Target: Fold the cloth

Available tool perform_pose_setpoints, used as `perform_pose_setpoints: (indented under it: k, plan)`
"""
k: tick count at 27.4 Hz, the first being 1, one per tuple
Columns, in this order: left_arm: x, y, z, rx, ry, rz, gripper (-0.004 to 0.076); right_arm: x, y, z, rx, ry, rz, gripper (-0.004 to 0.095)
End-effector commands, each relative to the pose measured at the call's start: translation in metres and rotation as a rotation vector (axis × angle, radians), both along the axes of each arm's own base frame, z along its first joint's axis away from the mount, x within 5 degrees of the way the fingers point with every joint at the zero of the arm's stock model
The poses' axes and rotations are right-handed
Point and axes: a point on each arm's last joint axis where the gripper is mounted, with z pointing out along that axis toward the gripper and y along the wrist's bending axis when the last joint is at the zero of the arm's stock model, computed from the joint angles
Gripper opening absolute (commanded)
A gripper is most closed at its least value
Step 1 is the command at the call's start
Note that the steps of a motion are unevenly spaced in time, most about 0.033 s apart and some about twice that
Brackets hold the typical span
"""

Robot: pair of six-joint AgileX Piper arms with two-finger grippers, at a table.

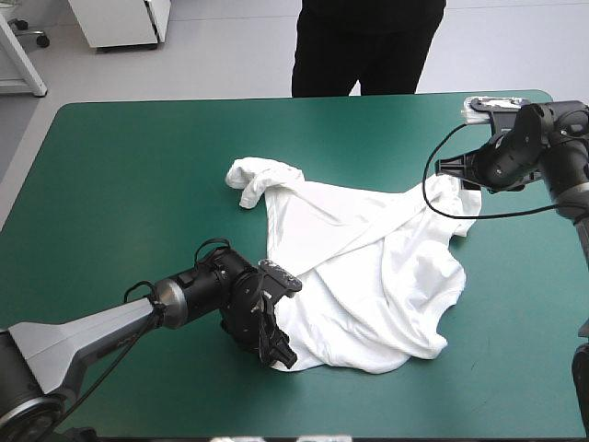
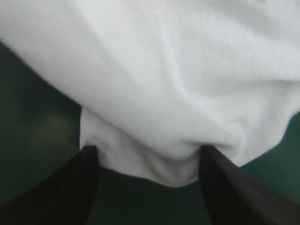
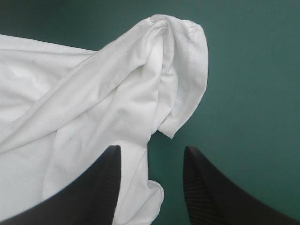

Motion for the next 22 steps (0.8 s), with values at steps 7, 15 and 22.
perform_pose_setpoints:
  k: [7, 15, 22]
  plan:
    - [0.009, -0.012, -0.025, 0.017, 0.037, 0.035, 0.0312, -0.010, -0.003, 0.024, -0.003, -0.101, -0.001, 0.0390]
    - [0.004, -0.019, -0.034, -0.018, 0.115, -0.001, -0.0009, -0.010, -0.005, 0.024, -0.023, -0.101, -0.004, 0.0391]
    - [0.004, -0.019, -0.034, -0.021, 0.118, -0.013, -0.0009, -0.015, -0.004, 0.014, -0.009, -0.011, 0.000, 0.0491]
